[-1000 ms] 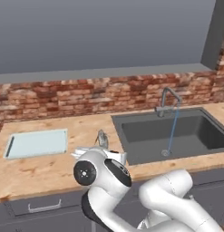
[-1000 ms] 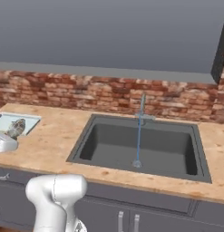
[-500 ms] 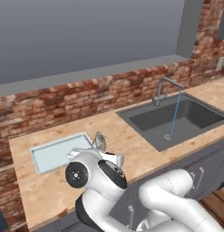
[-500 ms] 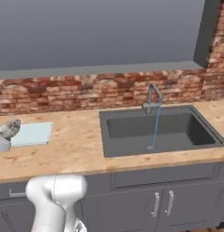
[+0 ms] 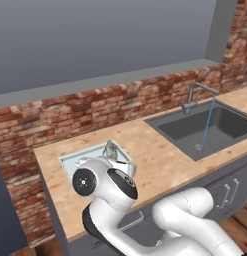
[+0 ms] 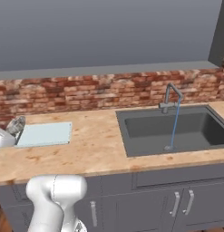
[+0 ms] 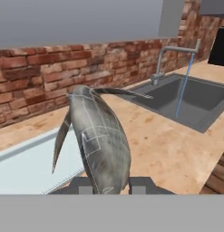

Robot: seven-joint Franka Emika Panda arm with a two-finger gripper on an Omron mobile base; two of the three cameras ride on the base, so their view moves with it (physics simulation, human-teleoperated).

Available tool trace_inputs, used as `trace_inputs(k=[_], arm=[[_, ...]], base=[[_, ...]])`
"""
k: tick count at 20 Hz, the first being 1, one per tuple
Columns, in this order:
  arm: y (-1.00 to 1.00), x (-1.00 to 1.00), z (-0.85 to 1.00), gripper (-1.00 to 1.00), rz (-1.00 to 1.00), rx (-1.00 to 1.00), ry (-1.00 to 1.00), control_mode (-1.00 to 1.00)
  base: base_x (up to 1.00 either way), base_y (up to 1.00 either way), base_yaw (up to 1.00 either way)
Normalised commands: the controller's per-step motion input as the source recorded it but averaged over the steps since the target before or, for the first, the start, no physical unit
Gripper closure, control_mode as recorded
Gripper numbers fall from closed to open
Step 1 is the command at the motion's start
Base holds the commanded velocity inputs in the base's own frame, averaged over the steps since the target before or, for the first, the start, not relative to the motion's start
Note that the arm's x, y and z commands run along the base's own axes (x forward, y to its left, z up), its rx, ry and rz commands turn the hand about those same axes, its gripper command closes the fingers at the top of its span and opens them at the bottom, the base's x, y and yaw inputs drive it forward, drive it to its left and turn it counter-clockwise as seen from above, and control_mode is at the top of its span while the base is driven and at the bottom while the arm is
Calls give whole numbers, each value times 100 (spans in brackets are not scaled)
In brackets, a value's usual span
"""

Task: Take the fish out of the fridge, briefly rinse it in the sink, and place it on the tray next to the sink.

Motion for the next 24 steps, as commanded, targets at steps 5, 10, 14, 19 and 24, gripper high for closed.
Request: trace_inputs(k=[5, 10, 14, 19, 24], arm=[[0, 8, 1, 100, 4, 2, 0, -100], [0, 84, 0, 100, 20, 24, 10, -100], [-10, 100, 0, 100, 21, 43, 30, -100], [-2, 100, 0, 100, 13, 33, 41, -100], [3, 71, -8, 100, 0, 7, 29, -100]], base=[[6, 10, 17], [0, 0, 0], [0, 0, 0], [0, 0, 0], [0, 0, 0]])
